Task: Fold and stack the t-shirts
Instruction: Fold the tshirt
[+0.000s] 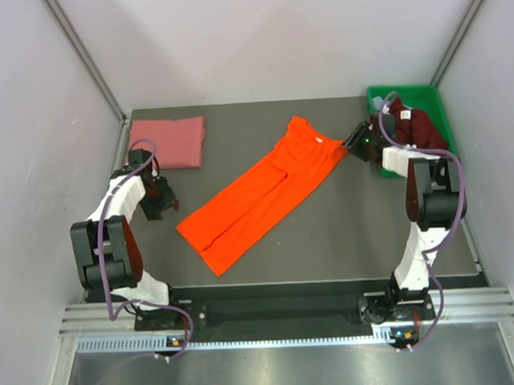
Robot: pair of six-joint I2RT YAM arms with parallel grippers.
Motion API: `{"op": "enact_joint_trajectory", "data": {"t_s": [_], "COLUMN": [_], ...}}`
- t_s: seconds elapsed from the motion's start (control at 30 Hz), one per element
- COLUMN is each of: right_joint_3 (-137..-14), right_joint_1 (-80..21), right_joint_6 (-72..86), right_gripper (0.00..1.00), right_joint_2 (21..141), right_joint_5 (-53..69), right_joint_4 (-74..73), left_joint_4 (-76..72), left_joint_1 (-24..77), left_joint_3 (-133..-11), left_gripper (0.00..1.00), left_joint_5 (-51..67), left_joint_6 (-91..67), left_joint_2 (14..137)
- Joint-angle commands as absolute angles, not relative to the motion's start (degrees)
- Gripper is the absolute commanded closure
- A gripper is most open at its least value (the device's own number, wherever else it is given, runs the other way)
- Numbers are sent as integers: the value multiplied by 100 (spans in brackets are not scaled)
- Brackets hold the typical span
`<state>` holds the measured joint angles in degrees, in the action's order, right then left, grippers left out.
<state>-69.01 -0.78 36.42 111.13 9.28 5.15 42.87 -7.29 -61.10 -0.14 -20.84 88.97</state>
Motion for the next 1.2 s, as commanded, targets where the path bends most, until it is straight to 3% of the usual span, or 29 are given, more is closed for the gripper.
{"op": "enact_joint_trajectory", "data": {"t_s": [0.0, 0.23, 0.57, 0.8, 0.97, 1.07, 1.17], "right_joint_3": [-7320, -7804, -8024, -8296, -8595, -8875, -9253], "right_joint_1": [-35, -44, -44, -44, -44, -44, -53], "right_joint_6": [3577, 3770, 3647, 3639, 3621, 3682, 3752], "right_gripper": [55, 55, 77, 86, 100, 100, 100], "right_joint_2": [11433, 11847, 11979, 12225, 12401, 12602, 12918], "right_joint_5": [1037, 669, 97, 465, 580, 808, 1265], "right_joint_4": [817, 221, -237, -88, -70, -44, 176], "left_joint_4": [3728, 3525, 3446, 3436, 3498, 3568, 3359], "left_joint_1": [-659, -843, -1090, -1099, -1099, -1090, -1090], "left_joint_3": [-5925, -5511, -5546, -5537, -5423, -5440, -5327], "left_gripper": [41, 35, 34, 49, 72, 89, 86], "left_joint_5": [308, -316, 182, 659, 572, 361, 735], "left_joint_6": [-2293, -2382, -2417, -2338, -2381, -2644, -2908], "left_joint_2": [8430, 8349, 8894, 9017, 9070, 9053, 8755]}}
